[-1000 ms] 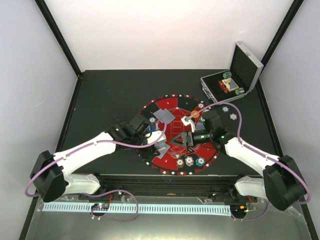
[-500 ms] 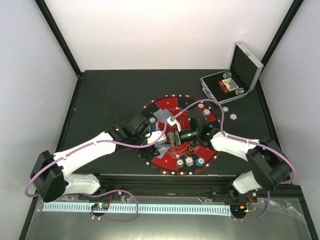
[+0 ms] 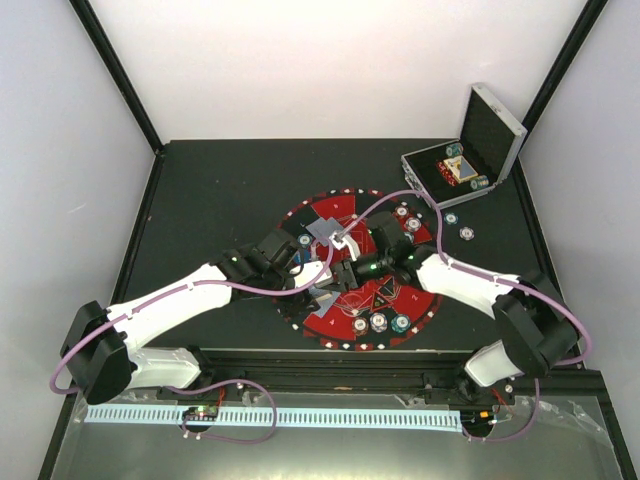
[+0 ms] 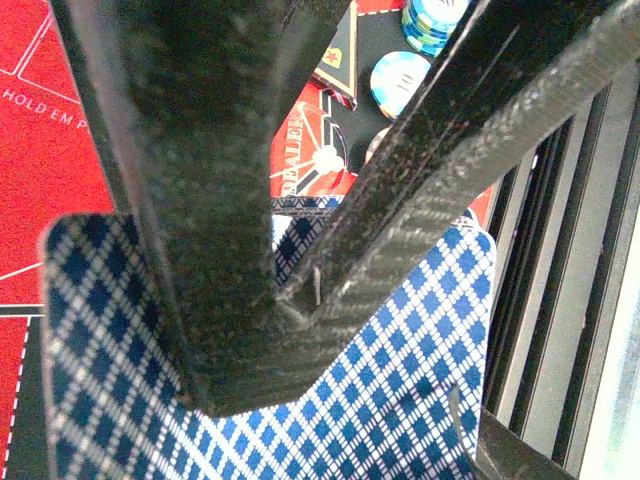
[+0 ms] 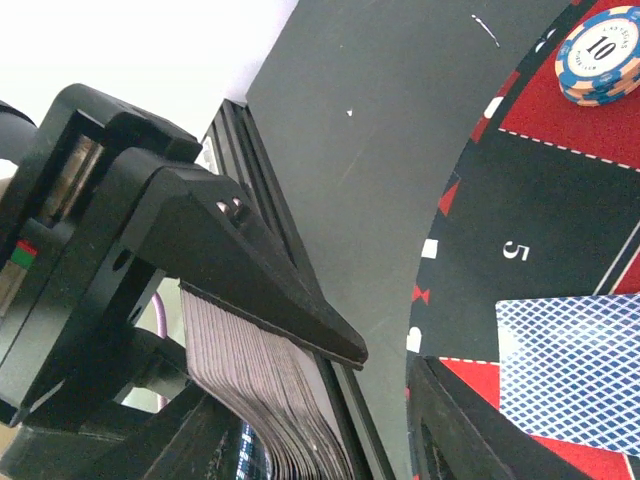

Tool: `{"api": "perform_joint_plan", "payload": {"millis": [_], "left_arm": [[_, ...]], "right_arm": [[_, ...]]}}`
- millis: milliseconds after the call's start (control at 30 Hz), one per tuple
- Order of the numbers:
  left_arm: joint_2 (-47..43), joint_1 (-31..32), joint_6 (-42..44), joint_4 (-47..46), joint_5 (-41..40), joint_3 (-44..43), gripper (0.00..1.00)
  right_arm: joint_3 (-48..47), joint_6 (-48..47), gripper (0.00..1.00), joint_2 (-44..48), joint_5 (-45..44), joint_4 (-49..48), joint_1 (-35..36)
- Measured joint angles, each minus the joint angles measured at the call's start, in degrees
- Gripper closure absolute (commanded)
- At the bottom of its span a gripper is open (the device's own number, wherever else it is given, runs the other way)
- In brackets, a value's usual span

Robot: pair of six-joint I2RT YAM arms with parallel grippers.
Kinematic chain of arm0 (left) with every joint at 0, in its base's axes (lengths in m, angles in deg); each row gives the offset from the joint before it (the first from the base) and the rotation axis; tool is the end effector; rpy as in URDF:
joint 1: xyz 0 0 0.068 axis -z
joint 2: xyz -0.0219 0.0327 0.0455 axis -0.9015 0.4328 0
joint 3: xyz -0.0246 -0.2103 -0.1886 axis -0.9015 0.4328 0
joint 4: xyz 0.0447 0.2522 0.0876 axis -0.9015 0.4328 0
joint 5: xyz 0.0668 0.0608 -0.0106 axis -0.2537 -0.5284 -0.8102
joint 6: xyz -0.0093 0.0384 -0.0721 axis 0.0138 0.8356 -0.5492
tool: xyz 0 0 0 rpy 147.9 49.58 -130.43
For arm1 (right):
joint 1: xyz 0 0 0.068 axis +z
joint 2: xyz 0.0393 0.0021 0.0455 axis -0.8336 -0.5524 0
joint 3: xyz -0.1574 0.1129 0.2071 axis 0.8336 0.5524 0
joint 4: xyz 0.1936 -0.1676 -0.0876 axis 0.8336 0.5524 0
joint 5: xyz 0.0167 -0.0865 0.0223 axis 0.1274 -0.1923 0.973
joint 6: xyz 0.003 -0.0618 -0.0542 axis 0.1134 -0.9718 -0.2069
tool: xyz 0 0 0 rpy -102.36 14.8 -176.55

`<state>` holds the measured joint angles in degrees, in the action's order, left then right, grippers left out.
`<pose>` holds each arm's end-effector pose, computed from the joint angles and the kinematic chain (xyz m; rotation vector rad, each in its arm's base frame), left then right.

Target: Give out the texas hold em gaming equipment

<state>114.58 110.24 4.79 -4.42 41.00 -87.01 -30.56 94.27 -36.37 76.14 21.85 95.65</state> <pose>0.1655 -0.2067 0.2166 1.4514 2.2096 -0.6565 0.2166 0.2473 0.1967 -0.8001 2.3416 1.5413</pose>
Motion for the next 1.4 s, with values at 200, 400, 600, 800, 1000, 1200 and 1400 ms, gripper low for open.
{"api": "perform_joint_plan", "payload": {"millis": [200, 400, 600, 800, 1000, 1200, 1400], "left_arm": [[0.0, 0.0, 0.0, 0.02, -0.44, 0.0, 0.6], [0.0, 0.0, 0.0, -0.02, -0.5, 0.0, 0.6], [0.0, 0.0, -0.02, 0.0, -0.87, 0.0, 0.6], [0.0, 0.0, -0.04, 0.0, -1.14, 0.0, 0.6], [-0.02, 0.0, -0.04, 0.0, -1.33, 0.0, 0.6], [-0.02, 0.0, -0.04, 0.0, -1.33, 0.0, 0.6], [-0.02, 0.0, -0.04, 0.0, -1.33, 0.0, 0.61]], "right_arm": [[-0.66, -2.47, 0.56, 0.61, -1.36, 3.39, -0.11], [-0.66, -3.89, 0.58, 2.6, -2.75, 6.34, -1.14], [-0.66, -4.59, 0.71, 3.91, -3.26, 7.74, -1.7], [-0.92, -4.92, 0.8, 4.83, -3.17, 8.81, -1.77], [-1.51, -5.75, 0.93, 6.38, -3.58, 11.17, -2.47], [-2.45, -6.56, 0.99, 7.58, -3.85, 13.35, -2.62], [-2.75, -7.32, 0.99, 8.66, -4.92, 14.95, -2.93]]}}
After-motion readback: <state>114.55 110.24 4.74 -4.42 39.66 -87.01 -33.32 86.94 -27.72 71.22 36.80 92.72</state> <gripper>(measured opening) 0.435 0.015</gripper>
